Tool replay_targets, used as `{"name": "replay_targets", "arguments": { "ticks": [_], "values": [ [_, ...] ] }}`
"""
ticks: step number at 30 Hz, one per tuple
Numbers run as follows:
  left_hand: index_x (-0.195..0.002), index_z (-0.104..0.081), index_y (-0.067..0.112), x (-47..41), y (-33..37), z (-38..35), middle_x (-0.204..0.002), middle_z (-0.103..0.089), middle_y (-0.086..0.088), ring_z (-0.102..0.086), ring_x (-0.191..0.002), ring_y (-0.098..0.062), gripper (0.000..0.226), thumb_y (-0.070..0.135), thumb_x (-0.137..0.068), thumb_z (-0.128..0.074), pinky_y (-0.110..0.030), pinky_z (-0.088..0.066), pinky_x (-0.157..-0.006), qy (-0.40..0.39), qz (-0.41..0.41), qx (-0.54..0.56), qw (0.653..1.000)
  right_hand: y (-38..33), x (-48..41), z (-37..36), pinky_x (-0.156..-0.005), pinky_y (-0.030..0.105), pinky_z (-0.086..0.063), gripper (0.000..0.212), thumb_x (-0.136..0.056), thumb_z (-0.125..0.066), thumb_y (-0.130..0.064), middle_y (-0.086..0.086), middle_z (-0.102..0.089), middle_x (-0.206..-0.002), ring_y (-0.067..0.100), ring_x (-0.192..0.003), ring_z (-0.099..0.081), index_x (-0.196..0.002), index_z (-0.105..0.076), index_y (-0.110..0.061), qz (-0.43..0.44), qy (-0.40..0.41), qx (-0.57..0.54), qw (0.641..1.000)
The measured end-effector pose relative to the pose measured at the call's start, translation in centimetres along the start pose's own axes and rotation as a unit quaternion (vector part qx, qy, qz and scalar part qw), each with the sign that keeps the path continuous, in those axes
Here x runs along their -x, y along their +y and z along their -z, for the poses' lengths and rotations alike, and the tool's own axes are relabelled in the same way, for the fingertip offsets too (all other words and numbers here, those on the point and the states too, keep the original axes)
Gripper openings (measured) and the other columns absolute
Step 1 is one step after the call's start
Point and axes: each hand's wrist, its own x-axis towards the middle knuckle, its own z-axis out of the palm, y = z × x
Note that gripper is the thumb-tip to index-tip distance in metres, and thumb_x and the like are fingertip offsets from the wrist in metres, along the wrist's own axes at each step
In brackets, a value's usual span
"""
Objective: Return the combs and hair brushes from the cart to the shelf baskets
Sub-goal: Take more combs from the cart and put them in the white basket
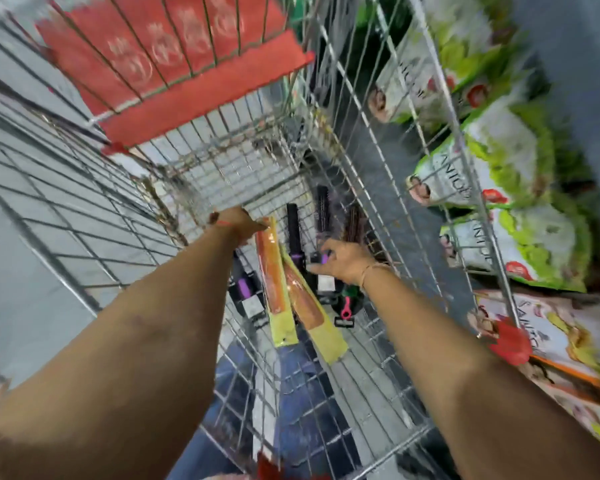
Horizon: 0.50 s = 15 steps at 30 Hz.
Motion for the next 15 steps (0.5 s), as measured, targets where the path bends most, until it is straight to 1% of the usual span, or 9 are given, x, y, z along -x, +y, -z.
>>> {"name": "replay_targets", "arguments": {
  "ticks": [1, 2, 4, 6, 7, 9, 12, 14, 15],
  "values": [
    [-0.072, -0.052, 0.0, -0.1, -0.8, -1.2, -0.068, -0.069, -0.018, -0.068, -0.063, -0.024, 0.031, 0.024, -0.087, -0.064, -0.039, -0.052, -0.072, -0.032, 0.044, 0.007, 0.998, 0.4, -0.7, -0.6, -0.076, 0.028, -0.041, 0.047, -0.078, -0.065, -0.047, 0.01, -0.062, -0.099, 0.021, -0.091, -0.054, -0.102, -0.057, -0.007, -0.007, -0.02, 0.045, 0.999],
    [-0.067, -0.048, 0.001, -0.1, -1.6, -2.4, -0.061, -0.061, -0.016, -0.059, -0.053, -0.024, 0.034, 0.024, -0.085, -0.066, -0.038, -0.05, -0.067, -0.056, 0.077, 0.003, 0.995, 0.6, -1.2, -1.1, -0.075, 0.03, -0.043, 0.045, -0.077, -0.064, -0.052, 0.011, -0.062, -0.088, 0.024, -0.088, -0.057, -0.083, -0.058, -0.008, -0.014, -0.041, 0.093, 0.995],
    [-0.08, -0.057, -0.001, -0.4, -2.5, -4.5, -0.079, -0.062, -0.015, -0.062, -0.064, -0.026, 0.037, 0.032, -0.078, -0.073, -0.038, -0.052, -0.076, -0.072, 0.091, -0.043, 0.992, 0.7, -1.8, -2.2, -0.069, 0.031, -0.044, 0.054, -0.073, -0.062, -0.061, 0.005, -0.053, -0.068, 0.026, -0.08, -0.057, -0.063, -0.053, -0.008, -0.028, -0.085, 0.186, 0.979],
    [-0.102, -0.065, -0.002, -0.8, -3.2, -6.1, -0.102, -0.07, -0.014, -0.07, -0.093, -0.028, 0.053, 0.037, -0.068, -0.079, -0.035, -0.055, -0.088, -0.019, 0.072, -0.085, 0.994, 0.6, -2.1, -3.1, -0.061, 0.03, -0.043, 0.055, -0.071, -0.064, -0.06, 0.003, -0.047, -0.063, 0.022, -0.072, -0.053, -0.052, -0.042, -0.014, -0.021, -0.099, 0.242, 0.965],
    [-0.106, -0.067, 0.0, -0.9, -3.2, -6.5, -0.108, -0.071, -0.014, -0.069, -0.1, -0.027, 0.056, 0.035, -0.065, -0.081, -0.036, -0.055, -0.091, -0.006, 0.077, -0.087, 0.993, 0.5, -2.2, -3.4, -0.056, 0.028, -0.042, 0.054, -0.071, -0.066, -0.056, 0.004, -0.048, -0.065, 0.021, -0.07, -0.052, -0.05, -0.039, -0.015, -0.019, -0.102, 0.253, 0.962],
    [-0.103, -0.069, 0.002, -1.6, -3.3, -6.8, -0.108, -0.072, -0.015, -0.07, -0.095, -0.025, 0.049, 0.028, -0.064, -0.082, -0.036, -0.057, -0.088, -0.01, 0.094, -0.076, 0.993, 0.2, -2.2, -3.7, -0.056, 0.028, -0.046, 0.048, -0.073, -0.07, -0.045, 0.005, -0.052, -0.068, 0.02, -0.069, -0.054, -0.052, -0.041, -0.013, -0.018, -0.109, 0.259, 0.959],
    [-0.092, -0.069, 0.001, -2.2, -3.4, -6.2, -0.091, -0.072, -0.014, -0.068, -0.066, -0.016, 0.035, 0.025, -0.069, -0.08, -0.027, -0.053, -0.069, -0.051, 0.123, -0.077, 0.988, 0.3, -2.2, -3.6, -0.072, 0.032, -0.05, 0.033, -0.077, -0.07, -0.034, 0.008, -0.056, -0.073, 0.022, -0.073, -0.054, -0.071, -0.06, -0.003, -0.007, -0.142, 0.257, 0.956],
    [-0.11, -0.064, 0.001, -2.2, -3.1, -5.4, -0.079, -0.062, -0.011, -0.063, -0.04, -0.011, 0.044, 0.028, -0.078, -0.073, -0.028, -0.052, -0.065, -0.107, 0.113, -0.124, 0.98, 0.5, -1.9, -2.8, -0.067, 0.035, -0.051, 0.022, -0.079, -0.069, -0.024, 0.007, -0.054, -0.067, 0.024, -0.068, -0.054, -0.071, -0.058, -0.006, -0.027, -0.158, 0.205, 0.966],
    [-0.121, -0.059, 0.001, -2.1, -2.9, -5.1, -0.082, -0.058, -0.009, -0.057, -0.031, -0.012, 0.047, 0.027, -0.083, -0.068, -0.027, -0.053, -0.062, -0.132, 0.106, -0.137, 0.976, 0.7, -1.8, -2.3, -0.063, 0.038, -0.053, 0.023, -0.079, -0.07, -0.019, 0.008, -0.052, -0.064, 0.025, -0.063, -0.054, -0.068, -0.054, -0.008, -0.048, -0.171, 0.175, 0.968]
  ]
}}
